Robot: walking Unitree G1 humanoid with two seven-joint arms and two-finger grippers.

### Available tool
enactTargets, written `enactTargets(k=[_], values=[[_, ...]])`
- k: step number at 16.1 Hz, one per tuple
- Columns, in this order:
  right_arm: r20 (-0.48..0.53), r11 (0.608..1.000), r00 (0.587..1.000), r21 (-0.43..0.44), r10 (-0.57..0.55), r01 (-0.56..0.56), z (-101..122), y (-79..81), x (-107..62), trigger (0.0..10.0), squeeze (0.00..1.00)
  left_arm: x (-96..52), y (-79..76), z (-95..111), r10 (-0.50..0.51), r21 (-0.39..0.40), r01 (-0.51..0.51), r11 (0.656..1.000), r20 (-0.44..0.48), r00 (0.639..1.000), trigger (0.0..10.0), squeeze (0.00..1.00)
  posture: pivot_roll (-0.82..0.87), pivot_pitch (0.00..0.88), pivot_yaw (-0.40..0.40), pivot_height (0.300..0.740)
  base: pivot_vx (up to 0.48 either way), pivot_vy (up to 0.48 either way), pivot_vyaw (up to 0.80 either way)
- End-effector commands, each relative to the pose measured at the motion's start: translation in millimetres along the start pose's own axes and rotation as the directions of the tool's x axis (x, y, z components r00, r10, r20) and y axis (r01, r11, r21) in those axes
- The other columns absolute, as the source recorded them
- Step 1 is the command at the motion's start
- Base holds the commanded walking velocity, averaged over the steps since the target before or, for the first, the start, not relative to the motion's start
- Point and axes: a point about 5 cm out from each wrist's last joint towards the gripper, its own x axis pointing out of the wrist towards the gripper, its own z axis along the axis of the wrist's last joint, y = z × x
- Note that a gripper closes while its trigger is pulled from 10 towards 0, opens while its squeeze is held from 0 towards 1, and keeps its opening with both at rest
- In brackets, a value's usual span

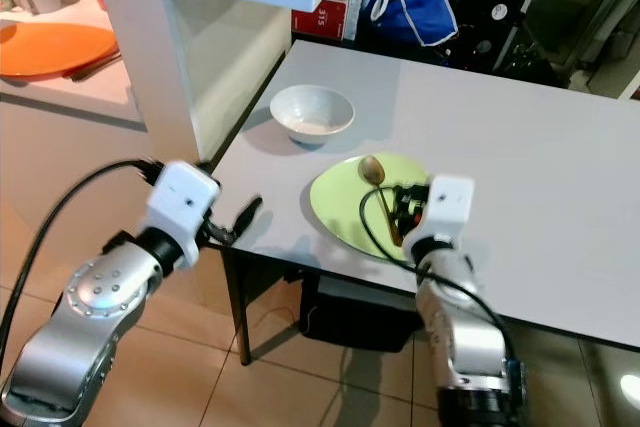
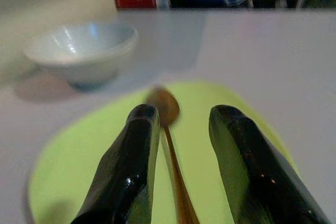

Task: Setting the table

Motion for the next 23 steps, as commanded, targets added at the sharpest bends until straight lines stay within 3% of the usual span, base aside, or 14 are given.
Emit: enactTargets(k=[1,3,6,8,9,10,12,15,17,19,23], values=[[0.039,1.0,0.999,0.0,0.027,-0.027,12,-1.5,-1.2,10.0,0.0,1.0,5.4,1,0.055,-0.019,-0.055,0.998,0.008,0.998,10.0,0.0,0.06,0.0,-0.074,0.74,0.0,0.0,0.0],[0.013,0.995,0.995,-0.007,0.095,-0.095,8,7.3,0.7,10.0,0.0,5.1,11.2,-3,0.128,-0.029,-0.128,0.991,0.002,0.992,10.0,0.0,0.04,0.0,-0.066,0.74,0.0,0.0,0.0],[-0.053,0.994,0.994,-0.047,0.096,-0.099,0,9.9,18.1,10.0,0.0,9.9,8.8,-2,0.117,-0.027,-0.116,0.993,0.013,0.993,10.0,0.0,0.03,0.0,-0.058,0.74,0.0,0.0,0.0],[-0.1,0.98,0.977,-0.044,0.189,-0.194,-1,21.3,40.8,10.0,0.0,10.4,-1.2,-2,0.04,0.013,-0.04,0.999,0.01,0.999,10.0,0.0,0.03,0.0,-0.059,0.74,0.0,0.0,0.0],[-0.143,0.97,0.964,-0.068,0.224,-0.235,-4,24.3,53.2,10.0,0.0,7.3,-11.7,-3,-0.052,0.042,0.051,0.998,0.013,0.999,10.0,0.0,0.03,0.0,-0.062,0.74,0.0,0.0,0.0],[-0.154,0.967,0.961,-0.08,0.23,-0.244,-5,24.6,56.8,10.0,0.0,6.0,-14.6,-3,-0.077,0.05,0.076,0.996,0.013,0.997,10.0,0.0,0.03,0.0,-0.063,0.74,0.0,0.0,0.0],[-0.184,0.975,0.966,-0.098,0.181,-0.201,-7,19.9,74.7,10.0,0.0,1.6,-21.5,-6,-0.134,0.076,0.134,0.988,-0.012,0.991,10.0,0.0,0.05,0.0,-0.064,0.74,0.0,0.0,0.0],[-0.196,0.995,0.977,-0.042,0.077,-0.087,0,13.2,93.5,10.0,0.0,-6.0,-19.9,-4,-0.151,0.092,0.153,0.984,-0.026,0.988,10.0,0.0,0.08,0.0,-0.057,0.74,0.0,0.0,0.0],[-0.195,0.998,0.979,-0.032,0.054,-0.062,3,12.0,98.2,10.0,0.0,-10.9,-17.8,-2,-0.158,0.099,0.16,0.982,-0.03,0.987,10.0,0.0,0.09,0.001,-0.056,0.74,0.0,0.0,0.0],[-0.2,1.0,0.98,0.001,-0.008,0.008,7,3.6,103.2,10.0,0.0,-19.6,-14.2,3,-0.157,0.105,0.16,0.982,-0.036,0.987,10.0,0.0,0.12,0.063,-0.056,0.74,0.0,0.0,0.0],[-0.204,0.998,0.977,-0.029,-0.054,0.049,8,-1.2,104.3,10.0,0.0,-28.8,-10.1,2,-0.159,0.114,0.166,0.98,-0.068,0.985,10.0,0.0,0.14,0.107,-0.051,0.74,0.0,0.0,0.0]])
